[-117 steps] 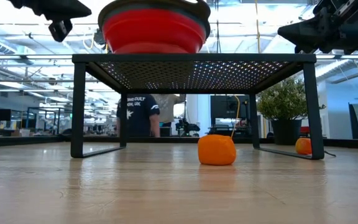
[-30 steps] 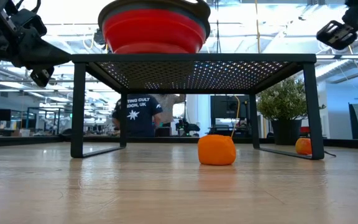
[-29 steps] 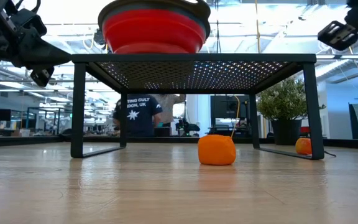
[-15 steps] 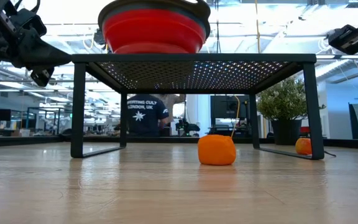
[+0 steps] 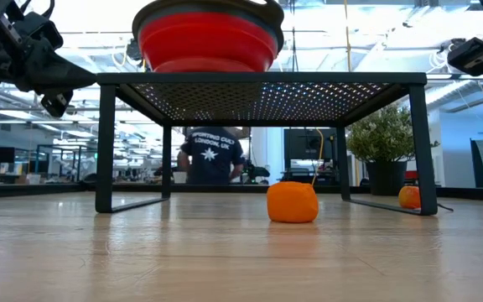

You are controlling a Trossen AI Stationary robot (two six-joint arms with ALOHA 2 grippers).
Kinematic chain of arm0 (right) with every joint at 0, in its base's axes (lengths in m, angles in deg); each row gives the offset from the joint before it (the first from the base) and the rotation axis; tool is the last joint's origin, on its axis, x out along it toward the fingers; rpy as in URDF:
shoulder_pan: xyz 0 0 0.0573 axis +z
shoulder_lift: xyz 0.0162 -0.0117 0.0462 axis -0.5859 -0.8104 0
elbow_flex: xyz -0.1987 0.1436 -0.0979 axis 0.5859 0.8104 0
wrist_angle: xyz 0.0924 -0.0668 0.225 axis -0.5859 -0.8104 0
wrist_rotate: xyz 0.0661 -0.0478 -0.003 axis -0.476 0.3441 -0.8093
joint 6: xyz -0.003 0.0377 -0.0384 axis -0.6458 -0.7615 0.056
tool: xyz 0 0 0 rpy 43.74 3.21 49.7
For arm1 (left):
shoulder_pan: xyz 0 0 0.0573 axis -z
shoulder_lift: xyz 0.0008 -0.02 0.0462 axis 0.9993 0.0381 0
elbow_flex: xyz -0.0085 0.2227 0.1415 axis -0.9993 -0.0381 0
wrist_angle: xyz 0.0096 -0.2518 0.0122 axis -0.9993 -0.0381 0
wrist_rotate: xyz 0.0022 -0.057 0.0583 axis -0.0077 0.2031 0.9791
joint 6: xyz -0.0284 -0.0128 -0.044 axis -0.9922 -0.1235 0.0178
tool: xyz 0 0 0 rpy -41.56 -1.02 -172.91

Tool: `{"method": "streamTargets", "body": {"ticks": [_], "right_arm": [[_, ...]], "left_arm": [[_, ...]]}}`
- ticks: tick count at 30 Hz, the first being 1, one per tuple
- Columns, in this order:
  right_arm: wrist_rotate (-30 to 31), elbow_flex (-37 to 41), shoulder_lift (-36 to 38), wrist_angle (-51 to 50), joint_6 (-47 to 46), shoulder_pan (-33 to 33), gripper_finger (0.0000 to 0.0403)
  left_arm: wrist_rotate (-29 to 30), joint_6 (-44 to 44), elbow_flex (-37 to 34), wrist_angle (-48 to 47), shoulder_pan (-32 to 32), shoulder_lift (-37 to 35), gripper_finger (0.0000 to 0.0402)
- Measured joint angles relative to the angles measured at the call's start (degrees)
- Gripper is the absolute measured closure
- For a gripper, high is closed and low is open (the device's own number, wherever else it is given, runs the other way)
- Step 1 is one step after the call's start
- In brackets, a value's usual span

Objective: Pick & Place Fruit
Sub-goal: Put the peach into the red colander on the shelf

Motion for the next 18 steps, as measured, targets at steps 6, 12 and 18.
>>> {"method": "streamTargets", "body": {"ticks": [6,12,18], "right_arm": [[0.02,0.00,-0.02,-0.07,1.83,-0.02,0.0282],[0.07,0.73,-1.10,0.39,3.34,-0.02,0.0236],[0.07,3.07,-2.91,0.51,5.32,-0.02,0.0207]], "left_arm": [[0.02,0.02,0.00,-1.41,0.00,0.00,0.0387],[0.04,0.48,0.00,-3.06,0.00,0.02,0.0397],[0.04,1.64,0.00,-3.34,-0.01,0.11,0.0394]]}}
